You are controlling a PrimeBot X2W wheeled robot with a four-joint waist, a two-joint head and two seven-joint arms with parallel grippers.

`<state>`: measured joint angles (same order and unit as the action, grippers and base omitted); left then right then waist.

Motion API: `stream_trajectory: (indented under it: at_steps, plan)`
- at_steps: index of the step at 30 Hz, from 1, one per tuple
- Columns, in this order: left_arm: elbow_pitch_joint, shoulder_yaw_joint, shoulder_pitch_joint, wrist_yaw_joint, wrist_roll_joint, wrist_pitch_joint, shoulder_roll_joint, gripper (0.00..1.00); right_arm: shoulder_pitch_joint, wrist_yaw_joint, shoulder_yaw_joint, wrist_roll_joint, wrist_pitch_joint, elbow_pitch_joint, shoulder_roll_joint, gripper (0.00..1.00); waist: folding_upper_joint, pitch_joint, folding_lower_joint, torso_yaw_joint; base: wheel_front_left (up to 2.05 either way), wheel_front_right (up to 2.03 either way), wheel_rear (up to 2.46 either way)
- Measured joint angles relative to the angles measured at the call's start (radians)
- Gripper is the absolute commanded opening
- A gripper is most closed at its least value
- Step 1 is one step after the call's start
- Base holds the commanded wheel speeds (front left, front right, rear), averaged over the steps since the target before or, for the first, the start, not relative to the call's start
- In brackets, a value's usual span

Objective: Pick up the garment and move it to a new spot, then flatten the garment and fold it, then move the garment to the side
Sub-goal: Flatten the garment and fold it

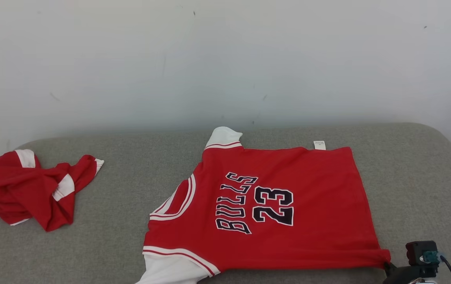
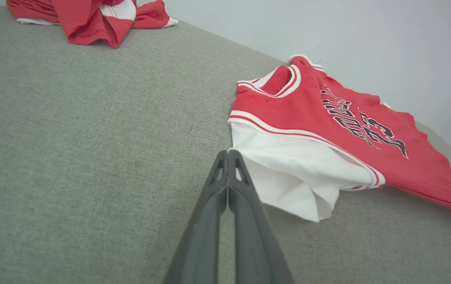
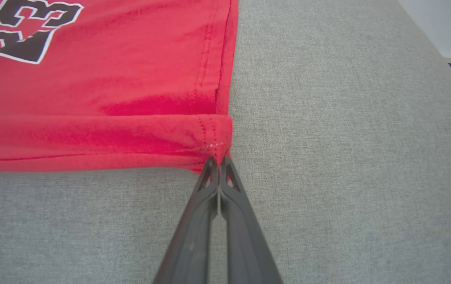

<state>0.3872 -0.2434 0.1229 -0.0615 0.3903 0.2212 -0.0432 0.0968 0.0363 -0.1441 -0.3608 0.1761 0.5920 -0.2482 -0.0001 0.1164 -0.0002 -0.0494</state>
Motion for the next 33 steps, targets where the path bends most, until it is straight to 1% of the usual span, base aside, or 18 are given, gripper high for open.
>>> stream_trajectory:
  at_steps: [2,4,8,12,16,19,25,31,33]
  plan:
    - [-0.018,0.0,0.002,-0.001,0.0,-0.006,-0.001,0.0,-0.033,0.014,0.012,-0.004,0.0,-0.034,0.009,0.0,0.0,0.003,0.0,0.0,0.0,0.0,0.0]
    - [-0.027,0.0,0.007,-0.001,0.001,-0.01,-0.002,0.0,-0.049,0.02,0.018,-0.011,0.0,-0.054,0.016,0.0,0.0,0.004,0.0001,0.001,0.0,0.0,0.0]
    - [-0.049,0.002,0.042,-0.01,0.014,-0.022,-0.004,0.0,-0.075,0.025,0.023,-0.029,-0.006,-0.132,0.04,0.0,0.0,0.004,0.0001,0.01,0.0,0.0,0.0]
    - [-0.082,0.001,0.039,-0.01,0.015,-0.035,-0.007,0.0,-0.075,0.026,0.033,-0.044,-0.021,-0.212,0.049,0.0,0.0,0.0,0.0002,0.024,0.0,0.0,0.0]
    - [-0.113,-0.003,-0.004,-0.009,0.015,-0.049,-0.007,0.0,-0.063,0.027,0.044,-0.044,-0.029,-0.276,0.044,0.0,0.0001,-0.005,0.0002,0.03,0.0,0.0,0.0]
    - [-0.146,0.005,-0.07,-0.01,0.016,-0.054,-0.007,0.0,-0.015,0.027,0.034,-0.039,-0.031,-0.313,0.04,0.0,0.0001,-0.004,0.0002,0.038,0.0,0.0,0.0]
    - [-0.204,0.011,-0.219,-0.009,0.007,-0.071,-0.017,0.0,0.058,0.026,0.034,-0.009,-0.019,-0.349,-0.009,0.0,0.0002,-0.003,0.0003,0.041,0.0,0.0,0.0]
    - [-0.249,0.034,-0.271,-0.012,0.003,-0.075,-0.027,0.0,0.101,0.025,0.014,0.009,0.0,-0.382,-0.02,0.0,0.0001,-0.004,0.0003,0.042,0.0,0.0,0.0]
    - [-0.261,0.035,-0.273,-0.018,0.003,-0.084,-0.03,0.0,0.105,0.017,0.006,0.011,0.011,-0.395,-0.027,0.0,0.0002,-0.005,0.0003,0.043,0.0,0.0,0.0]
